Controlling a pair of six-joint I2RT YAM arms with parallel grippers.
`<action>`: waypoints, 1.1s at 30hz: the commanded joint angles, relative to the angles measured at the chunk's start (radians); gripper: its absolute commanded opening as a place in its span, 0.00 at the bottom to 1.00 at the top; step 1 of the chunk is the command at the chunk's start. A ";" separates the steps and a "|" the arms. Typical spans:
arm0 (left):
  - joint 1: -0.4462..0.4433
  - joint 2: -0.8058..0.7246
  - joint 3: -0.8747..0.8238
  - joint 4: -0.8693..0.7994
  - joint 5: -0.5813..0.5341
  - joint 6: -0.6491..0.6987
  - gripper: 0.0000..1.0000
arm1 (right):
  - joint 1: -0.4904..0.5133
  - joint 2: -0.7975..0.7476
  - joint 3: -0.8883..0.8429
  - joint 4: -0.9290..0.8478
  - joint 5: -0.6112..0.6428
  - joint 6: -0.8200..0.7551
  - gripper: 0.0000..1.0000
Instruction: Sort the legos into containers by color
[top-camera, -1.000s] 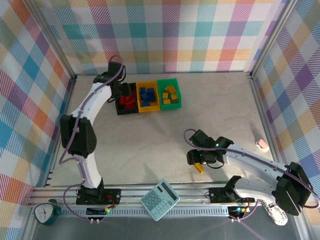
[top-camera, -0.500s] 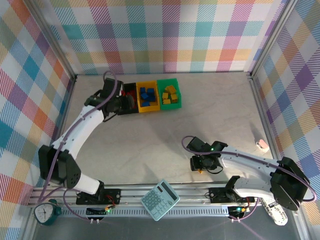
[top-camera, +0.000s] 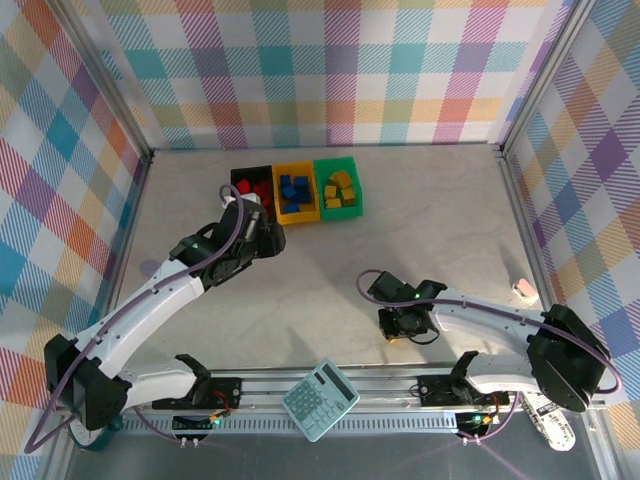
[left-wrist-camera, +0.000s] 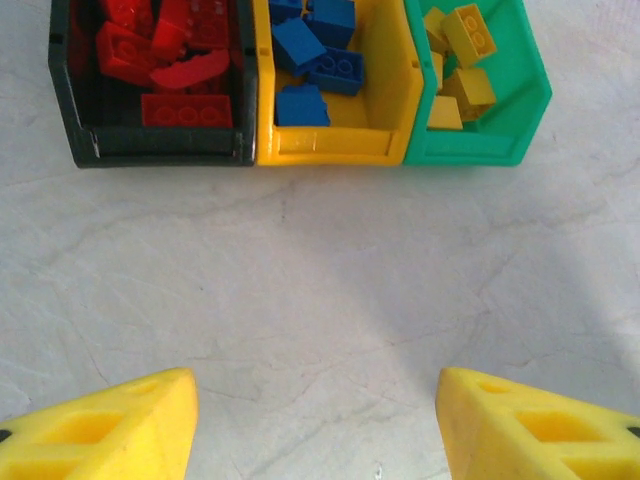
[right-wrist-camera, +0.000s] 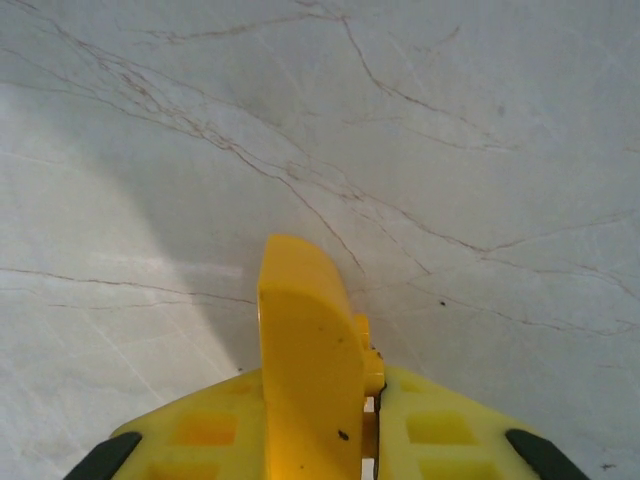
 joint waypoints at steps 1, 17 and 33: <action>-0.024 -0.044 -0.020 -0.013 -0.050 -0.016 0.64 | 0.005 0.035 0.073 0.020 0.039 -0.060 0.19; -0.053 -0.144 -0.014 -0.125 -0.122 -0.056 0.64 | -0.314 0.525 0.800 0.206 -0.124 -0.451 0.14; -0.062 -0.194 0.004 -0.177 -0.134 -0.060 0.64 | -0.417 1.155 1.661 0.017 -0.169 -0.585 0.19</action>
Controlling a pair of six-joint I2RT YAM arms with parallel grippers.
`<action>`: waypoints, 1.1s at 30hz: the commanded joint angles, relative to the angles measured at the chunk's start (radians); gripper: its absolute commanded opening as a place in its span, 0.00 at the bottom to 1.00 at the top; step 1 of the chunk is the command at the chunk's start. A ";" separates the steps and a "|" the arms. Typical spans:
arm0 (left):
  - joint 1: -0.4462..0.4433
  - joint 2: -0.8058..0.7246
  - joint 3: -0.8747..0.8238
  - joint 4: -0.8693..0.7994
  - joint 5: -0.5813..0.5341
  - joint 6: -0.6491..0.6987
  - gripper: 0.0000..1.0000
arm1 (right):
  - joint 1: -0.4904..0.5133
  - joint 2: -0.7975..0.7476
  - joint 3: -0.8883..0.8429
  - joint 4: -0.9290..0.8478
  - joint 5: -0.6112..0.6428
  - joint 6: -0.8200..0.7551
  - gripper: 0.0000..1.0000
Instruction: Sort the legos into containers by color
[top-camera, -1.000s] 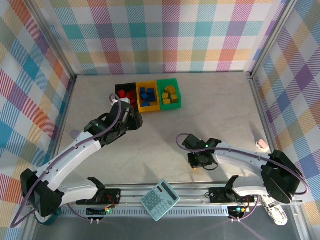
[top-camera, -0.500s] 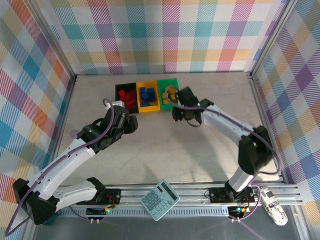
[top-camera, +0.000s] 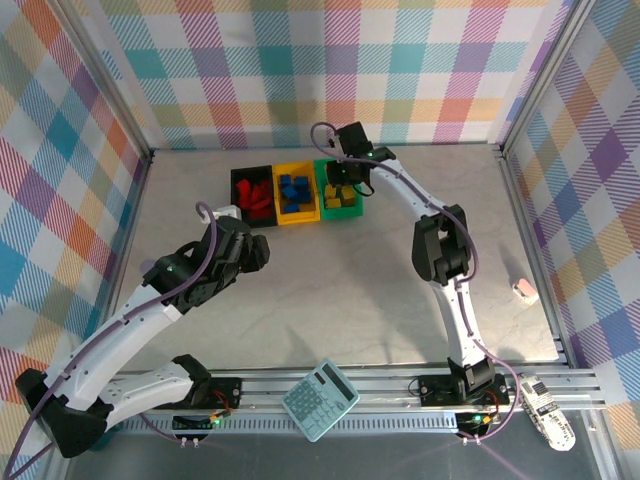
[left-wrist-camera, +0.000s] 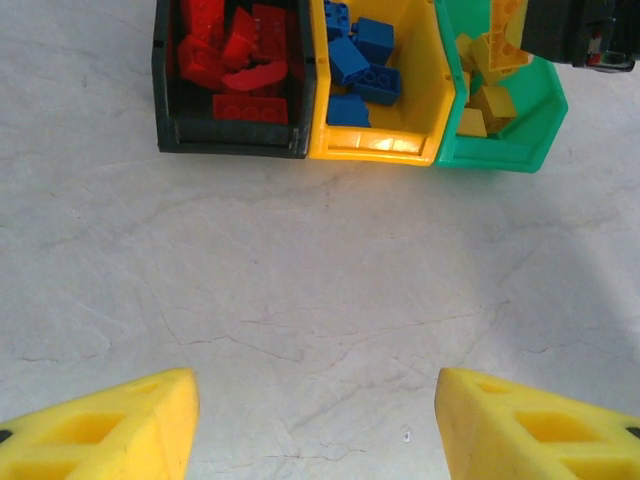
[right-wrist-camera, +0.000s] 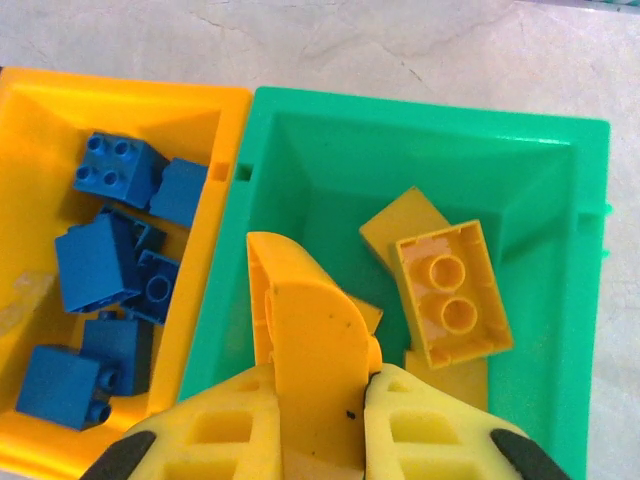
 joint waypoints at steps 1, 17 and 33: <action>-0.010 -0.016 0.035 -0.030 -0.019 0.001 0.64 | -0.010 0.043 0.096 -0.067 -0.035 -0.034 0.22; -0.011 -0.014 0.044 -0.029 -0.028 0.000 0.65 | -0.018 0.007 0.099 -0.093 -0.054 -0.018 0.49; -0.010 0.087 0.183 0.070 -0.081 0.171 0.79 | -0.036 -0.407 -0.320 0.035 -0.037 -0.039 0.72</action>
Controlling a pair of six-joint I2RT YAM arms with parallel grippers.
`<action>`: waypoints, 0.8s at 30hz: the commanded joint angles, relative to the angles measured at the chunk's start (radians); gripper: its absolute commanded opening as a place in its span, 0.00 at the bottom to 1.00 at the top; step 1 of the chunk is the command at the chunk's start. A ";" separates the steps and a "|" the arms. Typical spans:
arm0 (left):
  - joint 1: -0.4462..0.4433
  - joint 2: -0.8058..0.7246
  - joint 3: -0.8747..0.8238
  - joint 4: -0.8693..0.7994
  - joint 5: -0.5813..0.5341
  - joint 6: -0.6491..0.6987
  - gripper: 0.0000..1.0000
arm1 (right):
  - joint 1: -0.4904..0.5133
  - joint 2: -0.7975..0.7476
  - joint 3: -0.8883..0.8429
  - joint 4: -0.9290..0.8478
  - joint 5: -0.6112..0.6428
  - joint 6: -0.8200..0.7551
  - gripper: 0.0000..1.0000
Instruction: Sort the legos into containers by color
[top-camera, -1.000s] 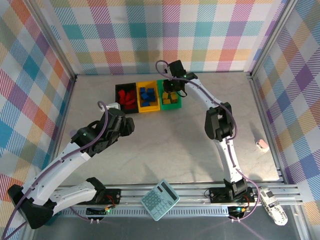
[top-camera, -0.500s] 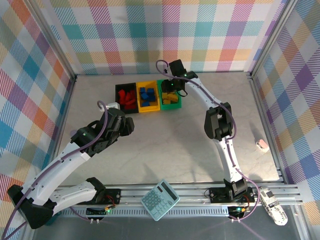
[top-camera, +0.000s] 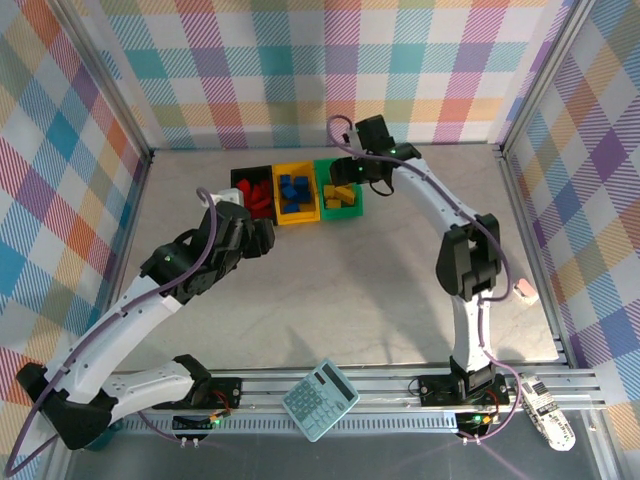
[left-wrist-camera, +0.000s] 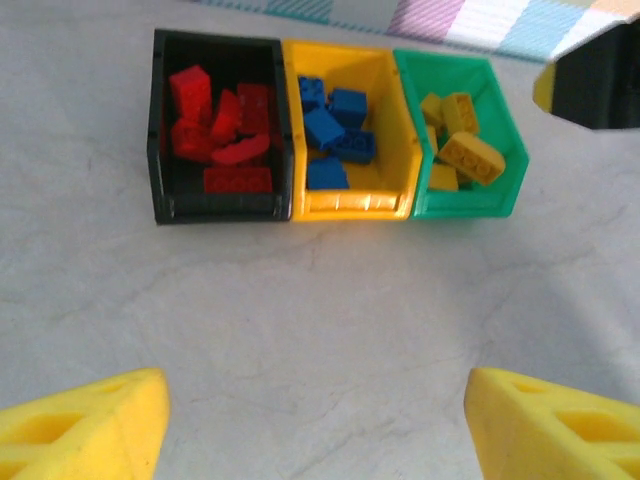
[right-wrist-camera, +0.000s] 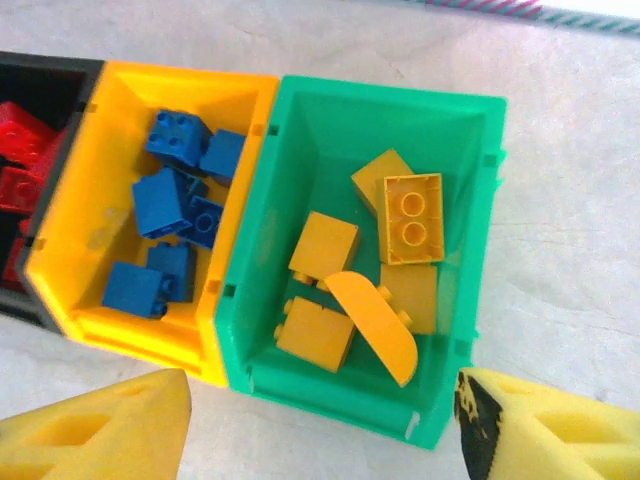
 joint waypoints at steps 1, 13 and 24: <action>-0.010 0.032 0.067 0.044 -0.043 0.082 0.81 | -0.007 -0.118 -0.074 0.056 0.007 -0.010 0.72; 0.018 0.098 0.208 0.077 -0.092 0.223 1.00 | -0.043 -0.499 -0.512 0.138 0.035 0.023 0.94; 0.148 0.176 0.270 0.005 0.008 0.207 1.00 | -0.179 -0.830 -0.807 0.109 0.105 0.090 0.99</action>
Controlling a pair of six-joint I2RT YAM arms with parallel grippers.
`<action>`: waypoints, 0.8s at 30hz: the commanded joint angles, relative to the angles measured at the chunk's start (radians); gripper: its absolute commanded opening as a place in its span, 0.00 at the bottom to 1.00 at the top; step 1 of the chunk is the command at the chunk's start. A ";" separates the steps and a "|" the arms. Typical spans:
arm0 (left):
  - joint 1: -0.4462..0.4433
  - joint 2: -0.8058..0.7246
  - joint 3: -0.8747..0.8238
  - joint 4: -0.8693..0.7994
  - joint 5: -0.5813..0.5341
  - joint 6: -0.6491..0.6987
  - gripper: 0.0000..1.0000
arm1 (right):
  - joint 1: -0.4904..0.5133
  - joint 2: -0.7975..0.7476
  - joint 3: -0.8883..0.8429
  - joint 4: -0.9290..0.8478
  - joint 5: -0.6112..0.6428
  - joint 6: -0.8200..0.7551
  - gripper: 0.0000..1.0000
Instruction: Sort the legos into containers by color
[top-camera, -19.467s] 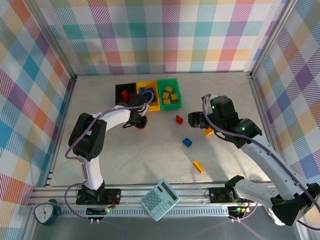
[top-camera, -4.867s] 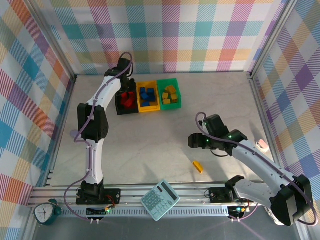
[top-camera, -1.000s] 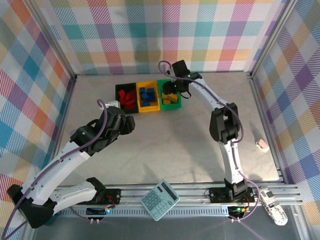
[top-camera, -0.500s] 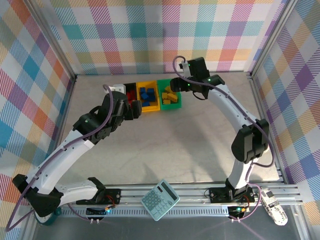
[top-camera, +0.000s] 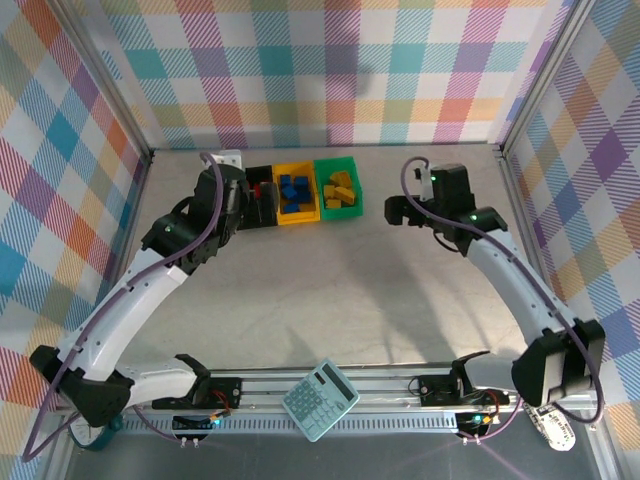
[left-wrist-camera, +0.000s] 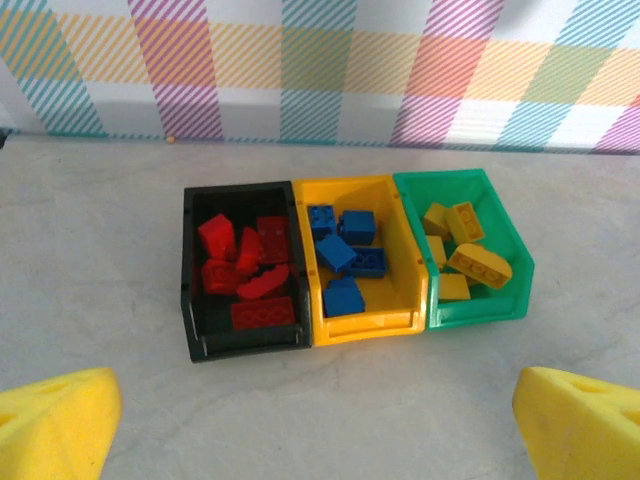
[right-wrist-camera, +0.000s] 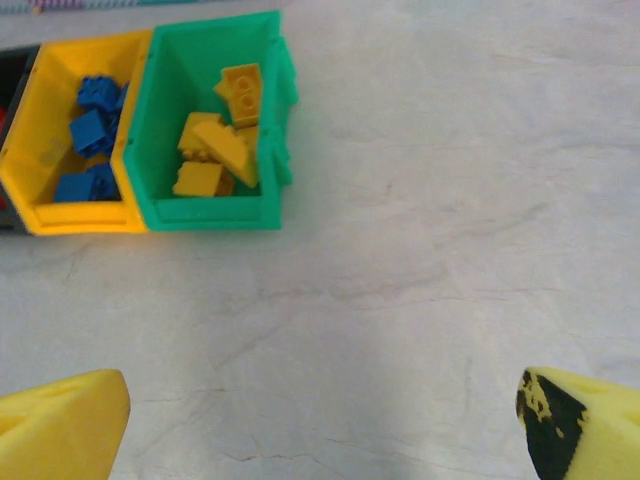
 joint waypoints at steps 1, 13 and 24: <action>0.060 0.030 0.057 -0.083 0.041 -0.022 1.00 | -0.053 -0.069 -0.040 0.002 0.034 0.039 0.99; 0.313 -0.102 -0.217 0.054 -0.042 -0.039 1.00 | -0.191 -0.130 -0.103 0.008 0.000 0.087 0.99; 0.360 -0.150 -0.593 0.538 -0.072 0.091 1.00 | -0.191 -0.088 -0.189 0.125 0.309 0.178 0.99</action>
